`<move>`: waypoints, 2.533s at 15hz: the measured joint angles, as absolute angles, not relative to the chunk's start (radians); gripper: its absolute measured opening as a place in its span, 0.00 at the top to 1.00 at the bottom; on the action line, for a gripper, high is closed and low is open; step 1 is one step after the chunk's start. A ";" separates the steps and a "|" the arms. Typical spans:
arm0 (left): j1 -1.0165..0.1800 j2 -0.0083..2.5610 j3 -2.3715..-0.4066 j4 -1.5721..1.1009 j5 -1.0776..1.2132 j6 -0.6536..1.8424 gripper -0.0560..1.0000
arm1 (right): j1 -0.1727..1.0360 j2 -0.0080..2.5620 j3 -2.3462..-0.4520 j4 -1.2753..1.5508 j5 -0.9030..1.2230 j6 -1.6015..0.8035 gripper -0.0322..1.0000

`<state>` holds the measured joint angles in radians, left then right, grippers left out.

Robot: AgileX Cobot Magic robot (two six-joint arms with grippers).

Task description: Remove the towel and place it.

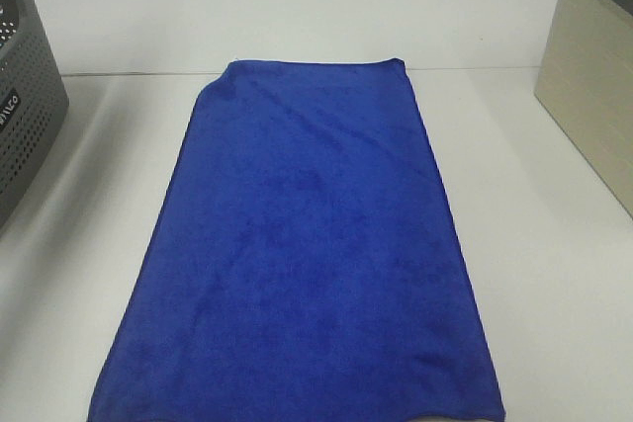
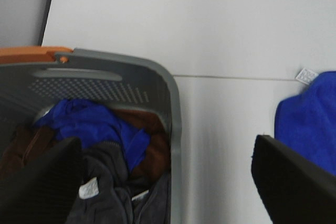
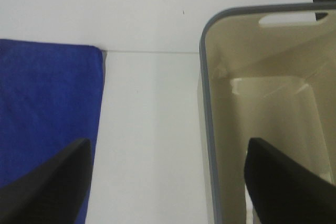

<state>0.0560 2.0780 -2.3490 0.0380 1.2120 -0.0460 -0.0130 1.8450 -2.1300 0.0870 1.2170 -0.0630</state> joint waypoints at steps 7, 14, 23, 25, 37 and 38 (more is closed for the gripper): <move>0.079 1.486 -1.610 0.063 1.204 -0.065 0.19 | -0.013 1.154 -1.353 -0.007 1.219 -0.065 0.24; 0.079 0.881 -1.005 0.126 1.130 -0.090 0.19 | -0.013 0.530 -0.853 -0.010 1.220 -0.064 0.24; 0.079 0.122 -0.539 0.127 1.107 -0.072 0.19 | -0.013 -0.004 -0.540 -0.011 1.221 -0.064 0.24; 0.079 0.012 -0.529 0.113 1.105 -0.067 0.19 | -0.013 -0.004 -0.502 -0.007 1.221 -0.064 0.24; 0.079 -0.005 -0.519 -0.044 1.084 0.029 0.19 | -0.013 -0.004 -0.453 0.069 1.112 -0.075 0.26; 0.079 -0.005 -0.519 -0.044 1.083 0.026 0.19 | -0.013 -0.004 -0.453 0.069 1.112 -0.075 0.26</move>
<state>0.0790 -0.0050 -0.5190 -0.0440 1.0830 0.0260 -0.0130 -0.0040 -0.4530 0.0690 1.1120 -0.0750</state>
